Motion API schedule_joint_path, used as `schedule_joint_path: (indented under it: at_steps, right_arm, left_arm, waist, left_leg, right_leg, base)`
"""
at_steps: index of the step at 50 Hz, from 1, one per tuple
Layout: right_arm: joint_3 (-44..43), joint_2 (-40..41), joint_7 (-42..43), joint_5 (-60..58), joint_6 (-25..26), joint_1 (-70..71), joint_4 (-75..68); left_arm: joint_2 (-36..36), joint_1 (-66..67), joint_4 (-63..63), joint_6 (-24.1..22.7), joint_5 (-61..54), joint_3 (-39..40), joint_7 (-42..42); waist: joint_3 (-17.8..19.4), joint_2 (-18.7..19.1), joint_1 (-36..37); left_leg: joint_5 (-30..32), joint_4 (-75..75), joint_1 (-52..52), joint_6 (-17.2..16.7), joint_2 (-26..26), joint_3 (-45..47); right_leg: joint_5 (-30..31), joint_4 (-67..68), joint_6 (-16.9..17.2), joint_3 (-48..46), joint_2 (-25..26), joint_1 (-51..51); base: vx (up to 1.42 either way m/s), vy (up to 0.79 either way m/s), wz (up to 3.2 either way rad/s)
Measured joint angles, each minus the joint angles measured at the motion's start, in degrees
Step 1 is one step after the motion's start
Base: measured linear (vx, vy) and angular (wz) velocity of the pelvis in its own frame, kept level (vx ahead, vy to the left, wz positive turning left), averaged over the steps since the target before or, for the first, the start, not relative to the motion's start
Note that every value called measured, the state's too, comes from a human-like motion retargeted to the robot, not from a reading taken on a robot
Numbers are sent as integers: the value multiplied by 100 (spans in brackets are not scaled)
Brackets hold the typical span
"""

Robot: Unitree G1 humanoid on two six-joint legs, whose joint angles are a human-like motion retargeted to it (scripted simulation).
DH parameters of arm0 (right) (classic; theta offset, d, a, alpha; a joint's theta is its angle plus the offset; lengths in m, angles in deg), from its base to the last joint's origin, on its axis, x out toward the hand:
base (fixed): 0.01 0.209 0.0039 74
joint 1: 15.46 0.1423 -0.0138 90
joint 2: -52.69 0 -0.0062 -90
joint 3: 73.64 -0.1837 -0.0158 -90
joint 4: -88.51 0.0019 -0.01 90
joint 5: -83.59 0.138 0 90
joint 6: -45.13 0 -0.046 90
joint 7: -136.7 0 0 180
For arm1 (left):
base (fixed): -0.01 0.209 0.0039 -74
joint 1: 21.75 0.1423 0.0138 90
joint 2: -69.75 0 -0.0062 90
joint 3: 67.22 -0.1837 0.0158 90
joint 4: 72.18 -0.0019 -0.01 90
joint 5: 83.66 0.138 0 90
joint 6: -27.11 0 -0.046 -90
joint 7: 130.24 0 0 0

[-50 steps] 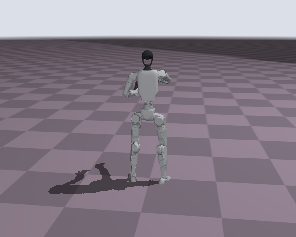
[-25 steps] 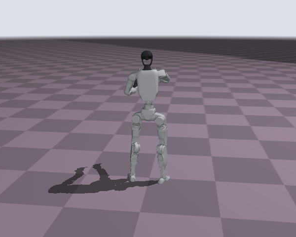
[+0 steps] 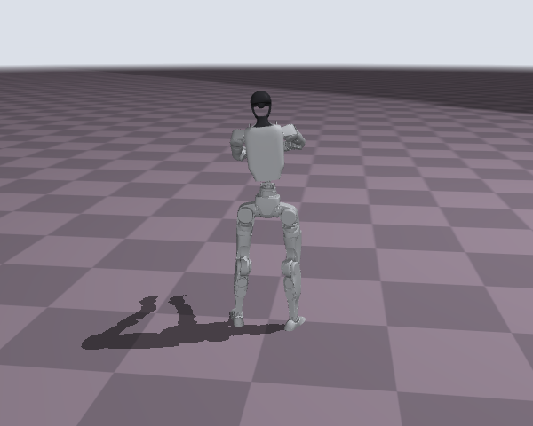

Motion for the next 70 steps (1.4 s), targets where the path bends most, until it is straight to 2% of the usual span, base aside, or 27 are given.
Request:
schedule_joint_path:
  at_steps: [3,7,12,15,17,20,24,28,31,34,36,38,40,42,46,49,52,55,60,62,65,68,70]
  right_arm:
    - [-111,84,83,9,69,23,-95]
    - [-410,335,312,-580,277,120,-349]
    - [-611,248,186,-550,463,231,-81]
    - [-699,211,221,-604,552,261,-116]
    - [-740,211,218,-597,575,240,-164]
    - [-726,251,206,-544,558,180,-222]
    - [-516,332,146,-458,456,135,-232]
    - [-204,425,205,-544,325,274,-322]
    - [-195,537,449,-182,181,289,-363]
    - [-39,460,338,122,95,338,-241]
    - [18,432,281,142,105,362,-224]
    - [-28,425,285,108,137,372,-246]
    - [-211,504,441,-54,206,356,-375]
    - [-198,475,329,-578,319,418,-420]
    - [-455,344,235,-448,402,392,-223]
    - [-530,264,240,-564,439,387,-228]
    - [-552,204,221,-596,451,327,-274]
    - [-553,205,225,-505,443,227,-343]
    - [-428,262,163,-266,335,127,-287]
    - [-147,256,204,-190,238,255,-222]
    - [-342,439,426,380,74,161,-170]
    - [-296,453,380,626,11,152,32]
    - [-358,458,426,710,-13,81,151]
  left_arm:
    - [155,390,311,-174,-44,18,67]
    - [812,2110,2481,-491,-143,388,-183]
    - [1495,4730,4798,-646,-475,869,-751]
    - [1623,5781,5392,-676,-749,1054,-1024]
    - [1616,5969,5523,-660,-820,1077,-1114]
    - [1501,5508,5438,-662,-707,934,-948]
    - [1159,3843,4691,-654,-427,579,-422]
    - [869,1739,3052,-642,-281,265,9]
    - [716,442,1511,-499,-133,35,414]
    - [569,-283,304,-309,-101,-178,455]
    - [561,-301,102,-280,-156,-245,388]
    - [638,37,444,-347,-214,-217,299]
    - [841,773,1346,-470,-249,-98,225]
    - [1060,1780,2419,-591,-345,79,-145]
    - [1259,3983,4101,-698,-481,546,-683]
    - [1211,5276,4719,-695,-745,892,-1126]
    - [1103,5738,4839,-640,-914,1016,-1359]
    - [974,5255,4590,-624,-880,884,-1178]
    - [674,3052,3345,-523,-759,531,-687]
    - [590,1877,2368,-482,-658,397,-417]
    - [478,323,664,-285,-318,173,34]
    - [373,-755,-910,-39,-187,-19,239]
    - [361,-1074,-1450,94,-35,-103,341]
  waist:
    - [-2,20,84]
    - [70,18,263]
    - [142,54,669]
    - [156,91,883]
    - [152,112,925]
    - [129,137,824]
    - [131,141,392]
    - [219,113,-113]
    - [231,110,-314]
    - [205,148,-348]
    - [189,181,-303]
    - [192,215,-211]
    - [217,240,-95]
    - [230,274,52]
    - [279,329,397]
    - [287,353,641]
    - [253,361,746]
    - [211,333,628]
    - [157,167,132]
    - [167,66,-99]
    - [152,-70,-390]
    - [107,-115,-570]
    - [71,-105,-607]
  left_leg:
    - [-30,0,66,-7,16,109]
    - [-101,2,196,-42,29,394]
    - [-163,11,284,-163,155,865]
    - [-155,23,271,-234,278,1068]
    - [-156,62,231,-253,328,1102]
    - [-133,66,173,-239,319,1024]
    - [-82,2,140,-168,149,709]
    - [-48,0,93,-133,10,345]
    - [-25,0,45,-152,16,197]
    - [-5,0,15,-159,28,134]
    - [-5,0,22,-156,31,141]
    - [-17,0,52,-149,33,187]
    - [-45,0,110,-136,35,269]
    - [-71,5,157,-110,36,372]
    - [-146,26,252,-110,63,609]
    - [-165,31,279,-140,112,744]
    - [-160,40,263,-162,124,745]
    - [-144,38,238,-148,64,579]
    - [-73,2,155,-141,12,174]
    - [-51,0,107,-162,28,50]
    - [-46,0,71,-177,60,-65]
    - [-44,0,46,-170,95,-75]
    - [-54,0,55,-152,112,-34]
  right_leg:
    - [-12,4,-21,110,19,-3]
    - [14,-31,-17,387,54,-30]
    - [143,-189,24,800,254,-150]
    - [241,-313,24,952,425,-223]
    - [286,-378,24,969,486,-239]
    - [310,-428,24,894,475,-226]
    - [236,-334,24,631,258,-140]
    - [96,-74,7,321,32,-86]
    - [27,85,-24,188,-4,-120]
    - [-7,175,-28,131,-14,-153]
    - [-11,184,-26,137,-12,-155]
    - [-7,166,-24,179,-3,-144]
    - [4,129,-20,257,12,-119]
    - [29,82,-14,359,31,-113]
    - [86,-18,22,579,95,-105]
    - [136,-95,24,688,172,-122]
    - [158,-142,24,677,193,-112]
    - [122,-121,24,530,110,-46]
    - [-21,88,-124,174,-8,1]
    - [-87,224,-190,64,-29,-36]
    - [-164,392,-228,-28,-40,-85]
    - [-178,460,-205,-30,-21,-143]
    - [-156,433,-162,12,5,-153]
  base:
    - [3,-1,-32]
    - [4,-1,-61]
    - [3,-5,-81]
    - [-1,-9,-60]
    - [-1,-4,-15]
    - [-2,1,21]
    - [-3,9,72]
    - [-4,8,82]
    - [-4,0,44]
    - [-1,0,8]
    - [0,0,0]
    - [2,-1,-12]
    - [5,-2,-36]
    - [6,-2,-46]
    - [6,-2,-50]
    - [4,-4,-38]
    - [1,0,7]
    - [1,2,52]
    - [-3,0,72]
    - [-5,-3,55]
    - [-4,-2,31]
    - [0,0,0]
    - [0,-1,-23]
